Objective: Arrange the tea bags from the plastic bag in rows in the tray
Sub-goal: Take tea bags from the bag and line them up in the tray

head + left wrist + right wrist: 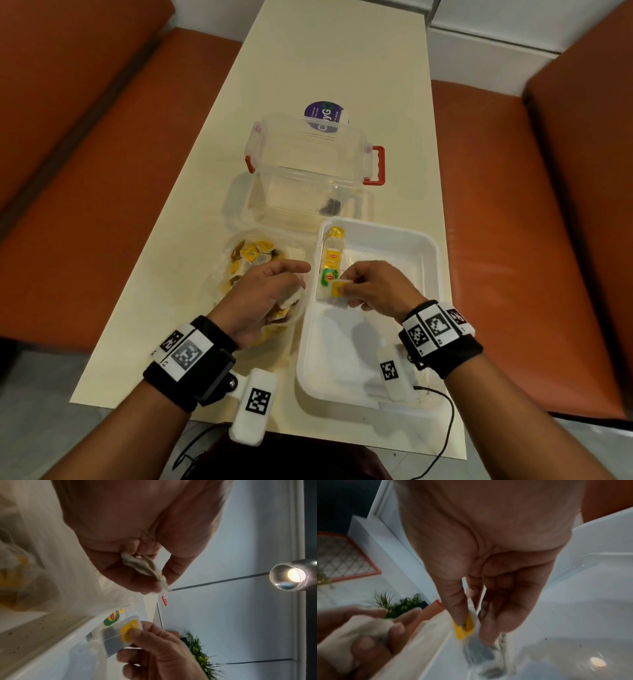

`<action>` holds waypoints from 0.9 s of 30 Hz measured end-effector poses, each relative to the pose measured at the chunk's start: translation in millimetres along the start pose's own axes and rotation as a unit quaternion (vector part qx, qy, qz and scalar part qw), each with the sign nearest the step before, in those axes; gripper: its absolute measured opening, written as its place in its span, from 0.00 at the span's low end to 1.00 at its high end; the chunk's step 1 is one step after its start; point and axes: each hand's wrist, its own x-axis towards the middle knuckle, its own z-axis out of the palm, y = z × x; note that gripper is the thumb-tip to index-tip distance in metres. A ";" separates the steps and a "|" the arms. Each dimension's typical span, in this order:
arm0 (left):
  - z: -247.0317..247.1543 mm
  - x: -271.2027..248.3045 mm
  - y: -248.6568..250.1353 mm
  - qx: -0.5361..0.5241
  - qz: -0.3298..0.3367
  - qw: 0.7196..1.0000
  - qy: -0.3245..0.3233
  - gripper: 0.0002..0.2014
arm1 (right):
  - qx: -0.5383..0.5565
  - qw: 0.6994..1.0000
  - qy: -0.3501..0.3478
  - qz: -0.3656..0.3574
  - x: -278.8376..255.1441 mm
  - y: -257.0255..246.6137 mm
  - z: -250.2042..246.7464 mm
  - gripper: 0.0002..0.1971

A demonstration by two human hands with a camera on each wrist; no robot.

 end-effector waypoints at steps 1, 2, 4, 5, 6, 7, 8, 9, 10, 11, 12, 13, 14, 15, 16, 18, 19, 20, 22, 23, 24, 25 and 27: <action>-0.9 -0.3 0.2 -0.013 -0.006 1.000 -0.001 0.11 | -0.037 0.999 -0.022 0.002 2.6 0.8 3.7 0.02; -1.6 -0.4 0.2 -0.024 -0.011 1.000 -0.003 0.12 | -0.065 0.997 -0.033 0.002 5.0 1.6 6.9 0.03; -2.5 0.2 -0.2 -0.044 -0.019 0.999 -0.005 0.17 | -0.092 0.995 -0.035 0.008 9.6 2.1 11.7 0.04; -2.9 0.4 -0.2 -0.051 -0.021 0.998 -0.007 0.20 | -0.093 0.995 -0.035 0.014 11.7 2.0 13.7 0.03; -3.5 0.4 -0.1 -0.052 -0.022 0.998 -0.010 0.22 | -0.089 0.995 -0.037 0.022 13.9 2.0 15.5 0.03; -3.9 -0.1 0.0 -0.050 -0.021 0.998 -0.013 0.23 | -0.084 0.995 -0.037 0.029 16.2 2.6 17.1 0.03; -4.4 -0.5 -0.1 -0.045 -0.018 0.999 -0.018 0.25 | -0.078 0.996 -0.035 0.036 18.3 3.3 18.3 0.04; -4.8 -1.0 -0.3 -0.042 -0.014 0.999 -0.024 0.25 | -0.074 0.996 -0.030 0.041 20.8 4.1 19.2 0.04; -5.3 -1.2 -0.5 -0.040 -0.010 0.999 -0.030 0.25 | -0.072 0.996 -0.021 0.045 22.7 4.5 19.5 0.05; -5.7 -1.9 -0.8 -0.040 -0.007 0.999 -0.031 0.26 | -0.070 0.996 -0.010 0.047 24.6 4.6 19.7 0.05; -6.0 -2.2 -1.2 -0.038 -0.004 0.999 -0.030 0.26 | -0.068 0.997 -0.002 0.047 25.5 4.7 19.6 0.05; -6.2 -2.5 -1.8 -0.037 -0.003 0.999 -0.027 0.26 | -0.067 0.997 0.003 0.047 26.0 4.5 19.5 0.06; -6.5 -1.8 -2.8 -0.037 -0.002 0.999 -0.024 0.26 | -0.068 0.997 0.004 0.046 26.0 4.0 19.5 0.06; -6.9 -1.4 -3.3 -0.038 -0.002 0.999 -0.024 0.25 | -0.069 0.997 0.003 0.045 26.2 4.0 19.7 0.06; -7.1 -1.3 -3.3 -0.039 -0.001 0.999 -0.025 0.24 | -0.070 0.997 0.002 0.045 26.2 3.8 20.0 0.07; -7.6 -1.1 -2.6 -0.040 0.000 0.999 -0.030 0.23 | -0.075 0.996 0.005 0.048 26.5 3.8 20.9 0.07; -7.5 -1.0 -2.1 -0.043 0.001 0.999 -0.033 0.23 | -0.077 0.996 0.007 0.049 26.7 3.9 21.3 0.08; -7.4 -0.6 -1.7 -0.045 0.001 0.998 -0.035 0.23 | -0.078 0.996 0.010 0.050 26.8 3.9 21.6 0.08; -6.8 -0.6 -0.9 -0.045 0.004 0.998 -0.036 0.22 | -0.077 0.996 0.018 0.051 27.0 4.4 22.1 0.09; -6.7 -0.4 -0.9 -0.044 0.004 0.998 -0.035 0.21 | -0.073 0.996 0.022 0.051 26.8 4.7 22.1 0.09; -7.0 -0.2 -1.1 -0.044 0.004 0.998 -0.033 0.20 | -0.071 0.996 0.026 0.051 26.4 4.8 22.2 0.10; -7.6 -0.3 -0.9 -0.044 0.004 0.998 -0.032 0.20 | -0.069 0.996 0.030 0.052 26.3 5.0 22.4 0.10; -7.9 -0.6 -0.4 -0.044 0.004 0.999 -0.029 0.20 | -0.061 0.996 0.040 0.053 25.8 5.6 22.7 0.11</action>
